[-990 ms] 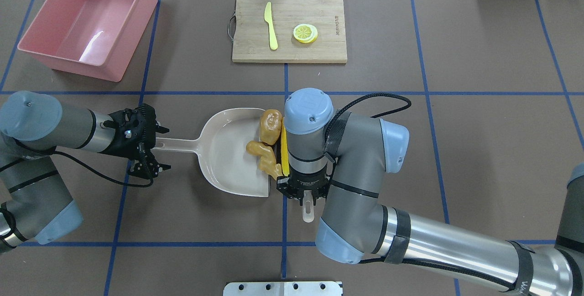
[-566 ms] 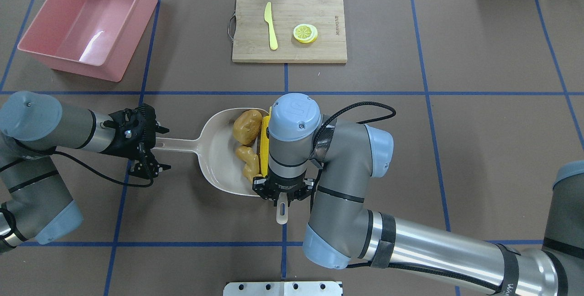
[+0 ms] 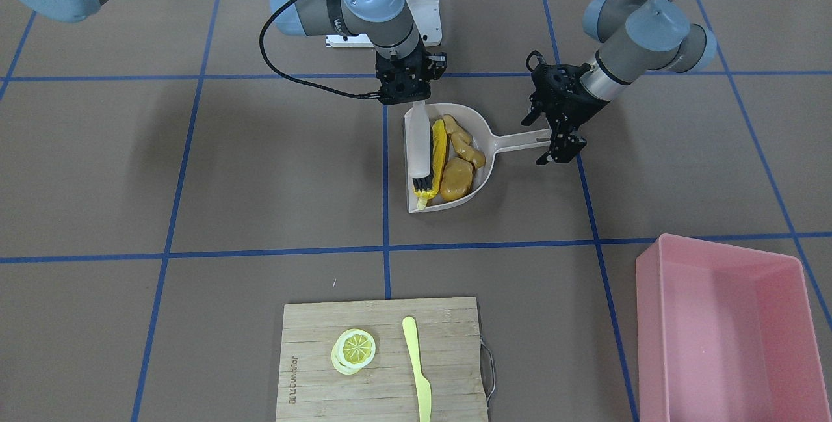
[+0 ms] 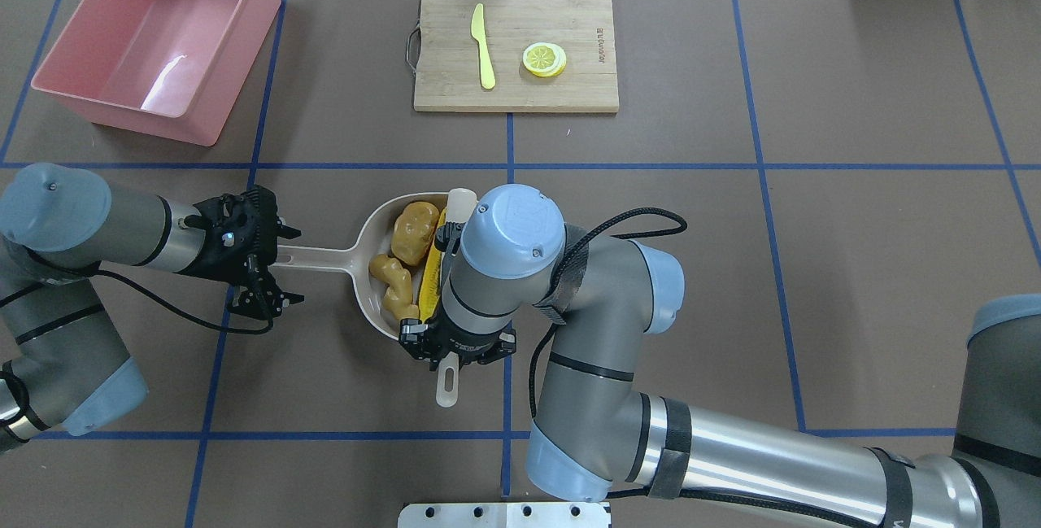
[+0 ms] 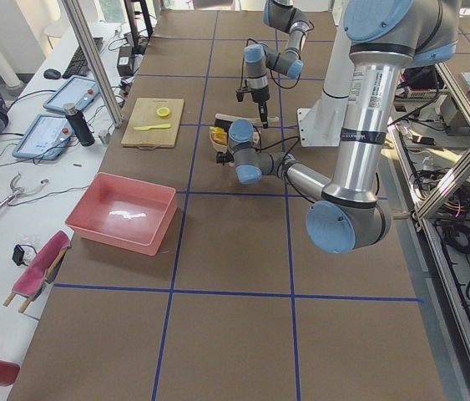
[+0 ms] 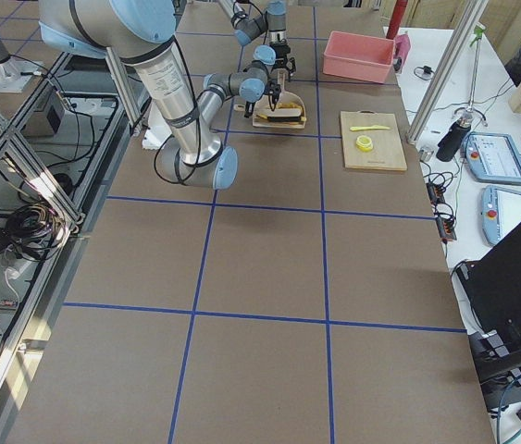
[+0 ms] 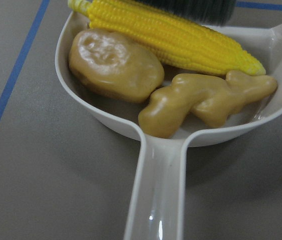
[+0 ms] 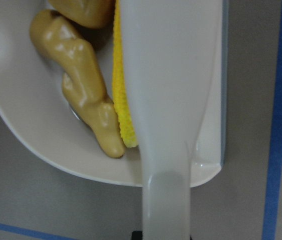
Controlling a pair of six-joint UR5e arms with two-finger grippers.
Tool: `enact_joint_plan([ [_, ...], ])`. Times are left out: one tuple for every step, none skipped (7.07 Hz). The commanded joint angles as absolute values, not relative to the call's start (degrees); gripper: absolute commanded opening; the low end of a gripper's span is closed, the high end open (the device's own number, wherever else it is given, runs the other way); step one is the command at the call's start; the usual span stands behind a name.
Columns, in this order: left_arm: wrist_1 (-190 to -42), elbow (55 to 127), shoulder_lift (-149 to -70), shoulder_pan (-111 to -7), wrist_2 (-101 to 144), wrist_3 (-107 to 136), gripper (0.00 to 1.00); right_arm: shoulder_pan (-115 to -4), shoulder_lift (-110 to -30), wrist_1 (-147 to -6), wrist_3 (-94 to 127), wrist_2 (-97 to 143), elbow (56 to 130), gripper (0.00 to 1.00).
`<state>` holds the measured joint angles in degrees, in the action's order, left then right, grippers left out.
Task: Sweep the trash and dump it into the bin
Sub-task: 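Sweep the corn, potato and ginger into the dustpan with the brush in the right gripper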
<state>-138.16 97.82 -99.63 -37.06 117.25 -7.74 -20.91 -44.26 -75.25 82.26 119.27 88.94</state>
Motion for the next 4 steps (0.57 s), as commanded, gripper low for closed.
enact_joint_plan([
  [-138.16, 97.65, -99.67, -37.0, 117.25, -7.73, 0.97, -20.83, -44.47, -69.45, 86.98, 118.48, 89.82, 0.0],
  [-139.64, 97.21, -99.67, -37.0, 117.25, -7.56, 0.91, -21.27, -45.17, -69.17, 88.06, 119.43, 92.0, 0.0],
  [-140.44, 97.03, -99.75, -36.91, 117.25, -5.47, 0.81, -23.53, -45.96, -70.82, 88.15, 124.23, 93.76, 0.0],
  [-140.54, 97.21, -99.76, -36.83, 117.25, -5.36, 0.67, -27.91, -47.71, -78.67, 86.76, 128.8, 98.22, 0.0],
])
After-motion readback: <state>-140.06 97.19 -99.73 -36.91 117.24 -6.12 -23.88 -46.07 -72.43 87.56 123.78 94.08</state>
